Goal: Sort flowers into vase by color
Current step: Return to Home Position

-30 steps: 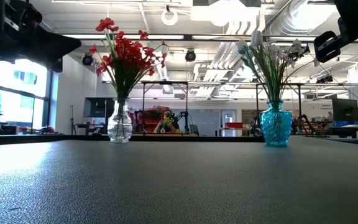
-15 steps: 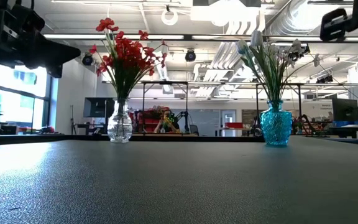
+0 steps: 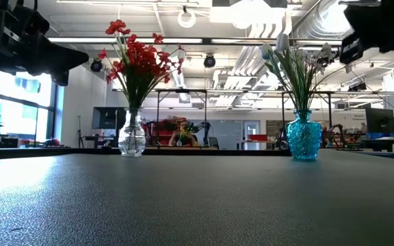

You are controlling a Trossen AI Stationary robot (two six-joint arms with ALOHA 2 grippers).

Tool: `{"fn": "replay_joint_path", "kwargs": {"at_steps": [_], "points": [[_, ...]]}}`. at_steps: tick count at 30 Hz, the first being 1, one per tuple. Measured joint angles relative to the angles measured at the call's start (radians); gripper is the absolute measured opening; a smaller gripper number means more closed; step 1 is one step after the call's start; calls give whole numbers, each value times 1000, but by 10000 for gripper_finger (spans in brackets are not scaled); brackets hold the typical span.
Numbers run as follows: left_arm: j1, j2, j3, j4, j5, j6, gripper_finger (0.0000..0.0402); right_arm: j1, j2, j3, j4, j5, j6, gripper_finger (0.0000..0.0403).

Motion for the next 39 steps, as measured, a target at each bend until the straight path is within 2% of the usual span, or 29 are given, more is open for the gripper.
{"fn": "replay_joint_path", "kwargs": {"at_steps": [5, 13, 39], "points": [[0, 1, 0, 0, 0, 0, 0, -57, 6, -14, -44, 6, 66, 0], [0, 13, 0, 0, 0, -1, 0, -62, 7, -14, -203, 7, 23, 0], [1, 25, 0, 0, 0, -44, 0, -62, 17, -14, -202, 11, 22, 0]]}}
